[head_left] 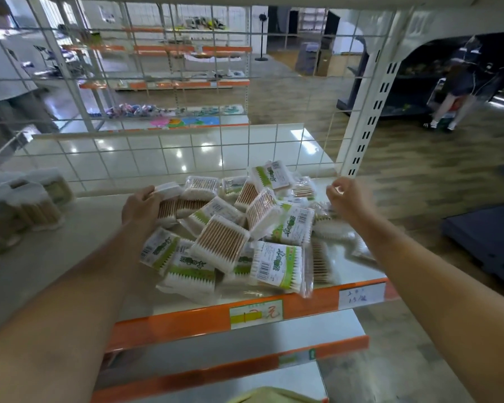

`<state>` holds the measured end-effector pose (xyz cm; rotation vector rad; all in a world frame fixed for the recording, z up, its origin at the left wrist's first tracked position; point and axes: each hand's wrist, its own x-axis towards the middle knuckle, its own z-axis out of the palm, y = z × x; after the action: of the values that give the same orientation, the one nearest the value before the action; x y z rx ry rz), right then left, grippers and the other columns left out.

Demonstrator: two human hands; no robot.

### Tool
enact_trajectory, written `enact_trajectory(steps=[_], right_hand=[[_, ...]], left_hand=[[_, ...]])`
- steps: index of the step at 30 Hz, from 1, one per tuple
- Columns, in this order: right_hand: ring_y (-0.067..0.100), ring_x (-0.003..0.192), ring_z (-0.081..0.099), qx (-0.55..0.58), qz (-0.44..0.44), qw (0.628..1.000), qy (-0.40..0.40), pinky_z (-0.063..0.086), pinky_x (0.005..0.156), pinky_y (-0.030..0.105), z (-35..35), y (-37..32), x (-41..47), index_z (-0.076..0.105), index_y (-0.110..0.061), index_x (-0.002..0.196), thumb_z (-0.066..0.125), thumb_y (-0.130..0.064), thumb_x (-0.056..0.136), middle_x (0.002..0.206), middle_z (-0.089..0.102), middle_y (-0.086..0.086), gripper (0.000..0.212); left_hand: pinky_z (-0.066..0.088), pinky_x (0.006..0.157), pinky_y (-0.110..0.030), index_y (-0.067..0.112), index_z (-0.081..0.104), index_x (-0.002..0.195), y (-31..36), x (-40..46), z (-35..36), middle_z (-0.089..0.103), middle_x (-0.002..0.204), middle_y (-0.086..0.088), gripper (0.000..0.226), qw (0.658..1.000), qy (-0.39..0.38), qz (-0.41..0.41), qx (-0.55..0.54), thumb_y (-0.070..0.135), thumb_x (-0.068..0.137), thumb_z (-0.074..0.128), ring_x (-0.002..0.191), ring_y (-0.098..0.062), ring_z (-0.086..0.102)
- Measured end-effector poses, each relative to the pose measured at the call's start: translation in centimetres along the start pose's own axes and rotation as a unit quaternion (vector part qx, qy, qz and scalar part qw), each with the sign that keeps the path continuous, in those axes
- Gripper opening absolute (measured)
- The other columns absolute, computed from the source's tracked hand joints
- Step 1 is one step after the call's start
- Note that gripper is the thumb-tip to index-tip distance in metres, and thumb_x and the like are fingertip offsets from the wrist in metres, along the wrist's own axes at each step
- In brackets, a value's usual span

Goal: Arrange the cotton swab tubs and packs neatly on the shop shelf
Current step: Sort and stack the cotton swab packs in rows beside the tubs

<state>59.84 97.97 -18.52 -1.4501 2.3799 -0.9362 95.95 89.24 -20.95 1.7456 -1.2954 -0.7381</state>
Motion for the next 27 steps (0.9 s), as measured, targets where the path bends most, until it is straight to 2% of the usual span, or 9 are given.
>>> enact_trajectory(steps=[4, 7, 11, 13, 15, 16, 19, 23, 27], right_hand=[[0.026, 0.107, 0.055, -0.003, 0.011, 1.000, 0.014, 0.035, 0.074, 0.026, -0.4, 1.2, -1.1, 0.060, -0.009, 0.115, 0.048, -0.028, 0.091, 0.117, 0.061, 0.010, 0.033], [0.027, 0.111, 0.053, -0.015, 0.021, 0.999, 0.021, 0.037, 0.079, 0.028, -1.1, 2.0, -1.9, 0.056, -0.011, 0.122, 0.047, -0.030, 0.093, 0.122, 0.059, 0.010, 0.036], [0.027, 0.112, 0.054, -0.036, 0.048, 0.998, -0.008, 0.043, 0.086, 0.034, -1.6, 3.9, -2.5, 0.057, -0.012, 0.121, 0.039, -0.055, 0.091, 0.120, 0.061, 0.010, 0.056], [0.025, 0.097, 0.056, -0.033, 0.062, 0.997, -0.037, 0.042, 0.070, 0.031, -1.2, 4.8, -2.8, 0.062, -0.023, 0.095, 0.027, -0.070, 0.085, 0.093, 0.064, 0.003, 0.061], [0.022, 0.083, 0.050, -0.031, 0.070, 0.996, -0.036, 0.034, 0.061, 0.029, -0.8, 4.9, -3.3, 0.047, -0.031, 0.069, 0.021, -0.072, 0.084, 0.068, 0.048, -0.007, 0.050], [0.022, 0.083, 0.051, -0.032, 0.072, 0.996, -0.034, 0.035, 0.065, 0.031, -0.7, 4.7, -3.6, 0.050, -0.031, 0.071, 0.023, -0.069, 0.087, 0.070, 0.050, -0.006, 0.049], [0.024, 0.099, 0.057, -0.031, 0.062, 0.997, -0.037, 0.040, 0.083, 0.036, -0.5, 4.2, -3.8, 0.063, -0.024, 0.107, 0.029, -0.058, 0.092, 0.101, 0.065, 0.001, 0.051], [0.026, 0.118, 0.050, 0.001, 0.051, 0.998, -0.049, 0.034, 0.102, 0.045, -0.2, 3.7, -3.8, 0.047, -0.025, 0.133, 0.035, -0.056, 0.092, 0.126, 0.058, 0.005, 0.053], [0.025, 0.126, 0.044, 0.030, 0.050, 0.997, -0.056, 0.030, 0.106, 0.043, -0.1, 3.4, -4.0, 0.040, -0.029, 0.139, 0.040, -0.056, 0.091, 0.135, 0.051, 0.006, 0.055]], left_hand=[[0.036, 0.090, -0.029, 0.019, 0.052, 0.132, -0.1, -0.1, 0.0, 0.054, 0.132, -0.010, 0.044, 1.000, -0.004, 0.015, 0.025, 0.031, 0.090, 0.051, 0.117, -0.028, 0.050], [0.038, 0.094, -0.033, 0.021, 0.053, 0.131, -0.4, -0.1, -0.3, 0.056, 0.130, -0.010, 0.044, 0.999, -0.007, 0.022, 0.040, 0.033, 0.090, 0.051, 0.117, -0.029, 0.051], [0.037, 0.095, -0.034, 0.020, 0.051, 0.132, -0.5, -0.3, -0.3, 0.056, 0.129, -0.012, 0.040, 0.997, -0.010, 0.046, 0.068, 0.031, 0.094, 0.045, 0.117, -0.030, 0.050], [0.036, 0.092, -0.032, 0.020, 0.052, 0.131, -0.5, -0.3, -0.3, 0.056, 0.129, -0.011, 0.040, 0.997, -0.011, 0.043, 0.057, 0.031, 0.093, 0.045, 0.117, -0.029, 0.050], [0.037, 0.089, -0.029, 0.024, 0.054, 0.129, -0.5, -0.3, -0.3, 0.056, 0.129, -0.007, 0.040, 0.999, -0.011, 0.026, 0.031, 0.033, 0.091, 0.048, 0.115, -0.026, 0.051], [0.037, 0.087, -0.028, 0.025, 0.055, 0.128, -0.5, -0.3, -0.2, 0.057, 0.128, -0.005, 0.040, 1.000, -0.013, 0.013, 0.006, 0.034, 0.089, 0.051, 0.112, -0.023, 0.052], [0.037, 0.081, -0.021, 0.025, 0.056, 0.128, 0.2, -0.2, 0.5, 0.056, 0.123, 0.004, 0.041, 0.997, -0.014, -0.025, -0.077, 0.029, 0.087, 0.057, 0.099, -0.011, 0.050], [0.039, 0.080, -0.021, 0.024, 0.056, 0.128, 1.0, -0.4, 2.1, 0.054, 0.131, -0.002, 0.039, 0.989, -0.036, -0.045, -0.136, 0.026, 0.089, 0.057, 0.099, -0.011, 0.048], [0.040, 0.078, -0.019, 0.025, 0.056, 0.128, 1.2, -0.2, 3.0, 0.053, 0.131, -0.002, 0.038, 0.985, -0.037, -0.057, -0.156, 0.027, 0.090, 0.056, 0.099, -0.012, 0.048]])
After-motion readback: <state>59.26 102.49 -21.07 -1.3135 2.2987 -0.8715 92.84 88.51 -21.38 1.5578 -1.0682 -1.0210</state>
